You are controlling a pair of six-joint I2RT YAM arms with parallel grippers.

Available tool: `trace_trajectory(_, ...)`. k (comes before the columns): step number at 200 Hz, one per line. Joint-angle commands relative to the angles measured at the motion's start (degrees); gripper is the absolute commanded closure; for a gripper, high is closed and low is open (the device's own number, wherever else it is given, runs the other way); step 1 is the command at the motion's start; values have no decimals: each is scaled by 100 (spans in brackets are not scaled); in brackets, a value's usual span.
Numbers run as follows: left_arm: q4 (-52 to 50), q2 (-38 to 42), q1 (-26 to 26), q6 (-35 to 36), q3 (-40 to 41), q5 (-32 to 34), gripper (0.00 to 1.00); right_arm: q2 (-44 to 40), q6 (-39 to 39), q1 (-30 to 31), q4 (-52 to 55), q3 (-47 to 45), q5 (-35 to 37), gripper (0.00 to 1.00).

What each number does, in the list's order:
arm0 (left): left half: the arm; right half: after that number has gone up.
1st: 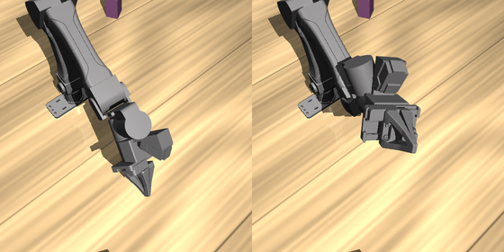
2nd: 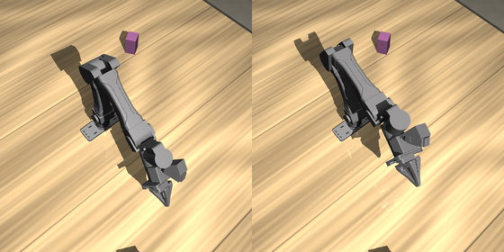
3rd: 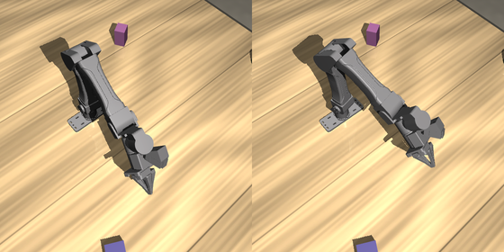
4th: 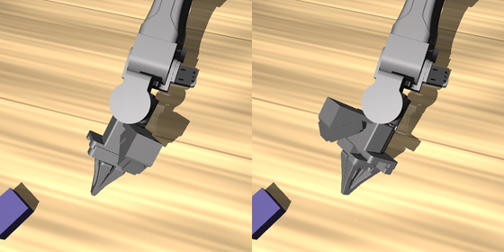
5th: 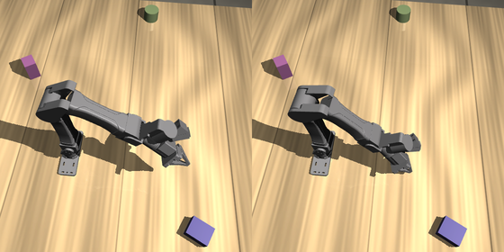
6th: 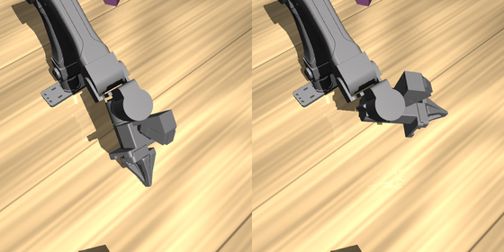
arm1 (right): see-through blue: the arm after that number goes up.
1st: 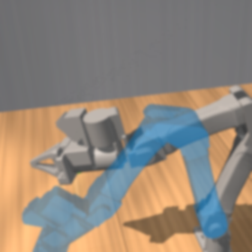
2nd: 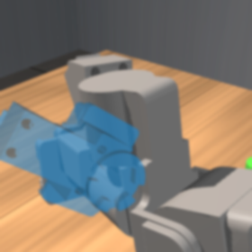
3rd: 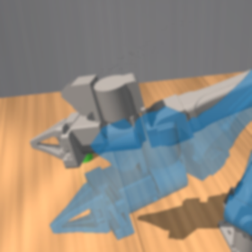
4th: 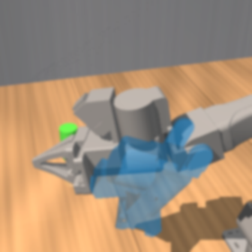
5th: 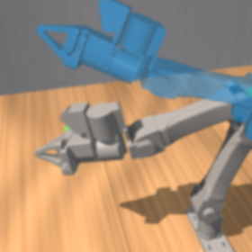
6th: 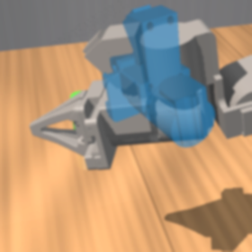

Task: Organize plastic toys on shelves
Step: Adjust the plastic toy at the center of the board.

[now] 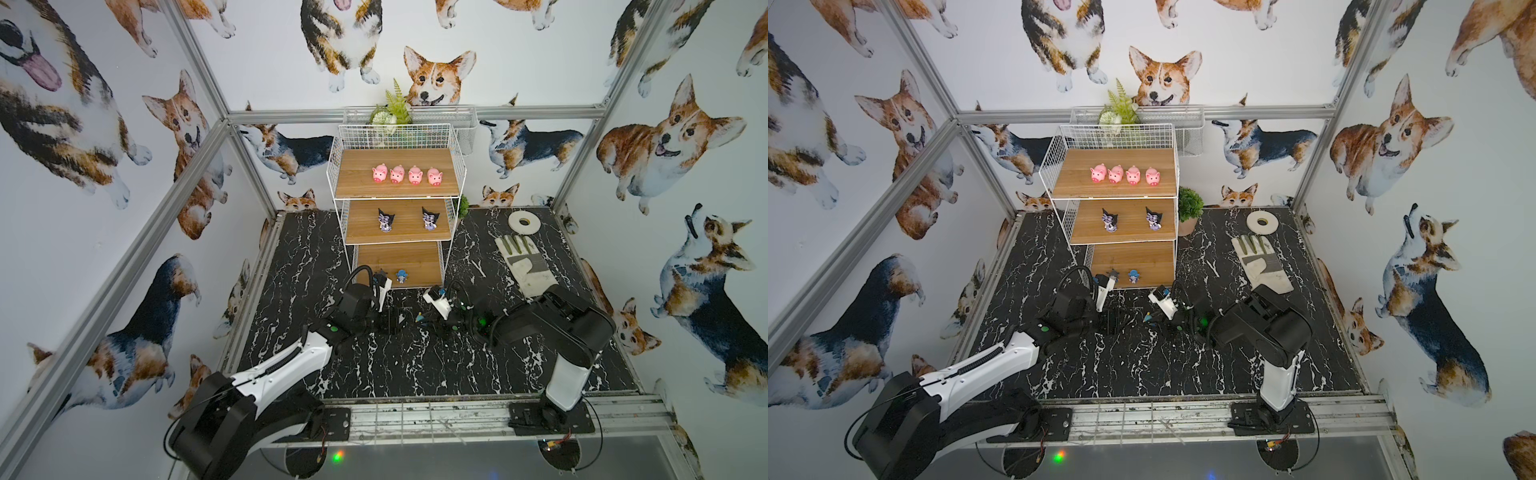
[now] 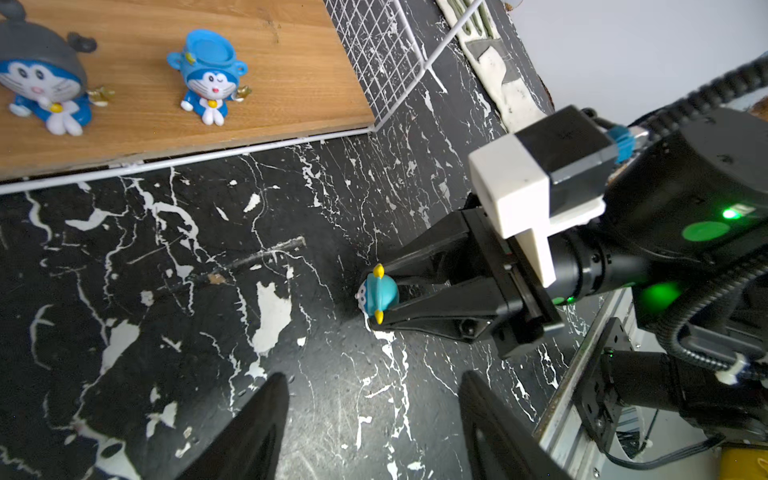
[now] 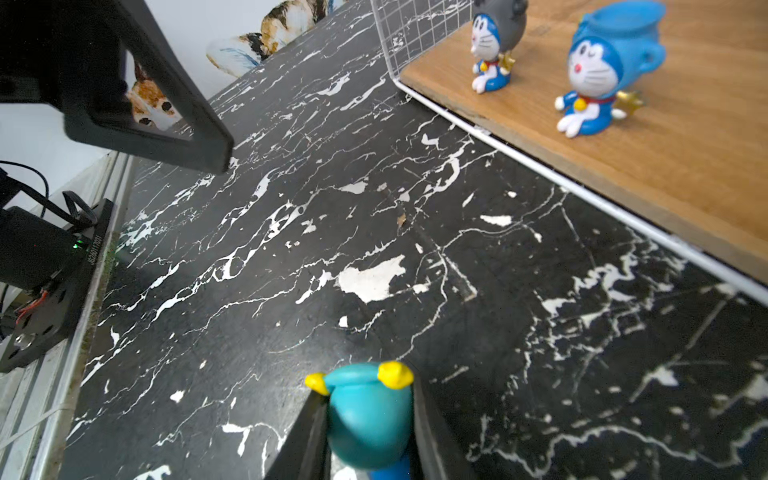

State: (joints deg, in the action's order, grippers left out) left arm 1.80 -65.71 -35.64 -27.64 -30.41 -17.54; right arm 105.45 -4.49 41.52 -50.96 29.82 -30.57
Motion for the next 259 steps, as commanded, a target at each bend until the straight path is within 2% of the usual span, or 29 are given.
trace_trajectory(1, 109, -55, -5, 4, -8, 24, 31, 317, 33, 6, -803, -157, 112, 71)
trace_trajectory(35, 115, -82, -5, 4, -17, 23, 30, 541, 116, -3, -1554, -479, 40, 63)
trace_trajectory(114, 159, -151, -5, -14, -17, -12, 29, -5, 493, -3, -1089, -723, 316, 42)
trace_trajectory(152, 393, -440, -30, -109, 35, -162, 30, -503, 463, 10, -248, -709, 439, 42)
trace_trajectory(181, 505, -631, -64, -172, 44, -214, 30, -913, 535, 122, 930, -451, 720, 49)
trace_trajectory(210, 479, -645, -122, -98, 44, -168, 30, -1533, 515, 345, 2269, -230, 1110, 47)
trace_trajectory(237, 619, -785, -283, -64, 152, -56, 31, -1964, -9, 357, 3135, -99, 1227, 43)
trace_trajectory(259, 751, -1052, -365, -90, 186, -121, 37, -2157, -431, 358, 3771, -38, 1408, 45)
